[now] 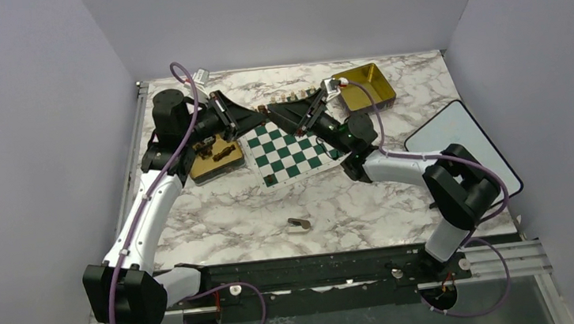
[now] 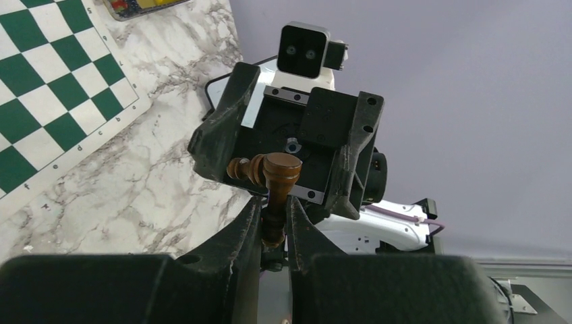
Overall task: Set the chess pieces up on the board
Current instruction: Place the chess piece on the chessboard.
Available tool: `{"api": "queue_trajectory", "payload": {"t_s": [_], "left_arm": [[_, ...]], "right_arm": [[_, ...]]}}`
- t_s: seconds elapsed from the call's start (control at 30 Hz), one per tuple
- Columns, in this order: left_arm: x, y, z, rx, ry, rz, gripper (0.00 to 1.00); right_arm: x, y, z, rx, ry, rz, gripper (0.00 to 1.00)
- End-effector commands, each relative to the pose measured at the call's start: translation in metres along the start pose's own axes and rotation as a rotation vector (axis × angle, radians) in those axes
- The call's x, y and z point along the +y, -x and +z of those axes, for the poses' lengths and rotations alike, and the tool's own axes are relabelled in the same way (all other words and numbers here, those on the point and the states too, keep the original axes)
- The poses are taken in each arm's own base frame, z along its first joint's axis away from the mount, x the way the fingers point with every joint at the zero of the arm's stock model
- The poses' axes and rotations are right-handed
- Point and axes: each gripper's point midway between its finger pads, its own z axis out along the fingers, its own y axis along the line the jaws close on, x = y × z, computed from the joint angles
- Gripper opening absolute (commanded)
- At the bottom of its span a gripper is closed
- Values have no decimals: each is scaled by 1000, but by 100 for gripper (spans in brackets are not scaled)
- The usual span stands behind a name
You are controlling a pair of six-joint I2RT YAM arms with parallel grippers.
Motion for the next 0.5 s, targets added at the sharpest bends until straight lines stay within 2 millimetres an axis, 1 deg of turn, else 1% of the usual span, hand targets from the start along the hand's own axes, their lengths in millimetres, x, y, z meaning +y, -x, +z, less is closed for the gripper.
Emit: {"api": "queue_trajectory", "payload": {"t_s": [0.0, 0.2, 0.27, 0.47], "left_arm": [[-23, -3, -4, -1, -76, 25, 8], [-23, -3, -3, -5, -79, 21, 8], [-26, -2, -4, -15, -91, 34, 8], [-26, -2, -4, -18, -95, 32, 8]], "right_arm": [[28, 0, 7, 15, 126, 34, 83], [31, -1, 4, 14, 142, 36, 81], [32, -1, 2, 13, 149, 37, 80], [38, -1, 2, 17, 174, 32, 77]]}}
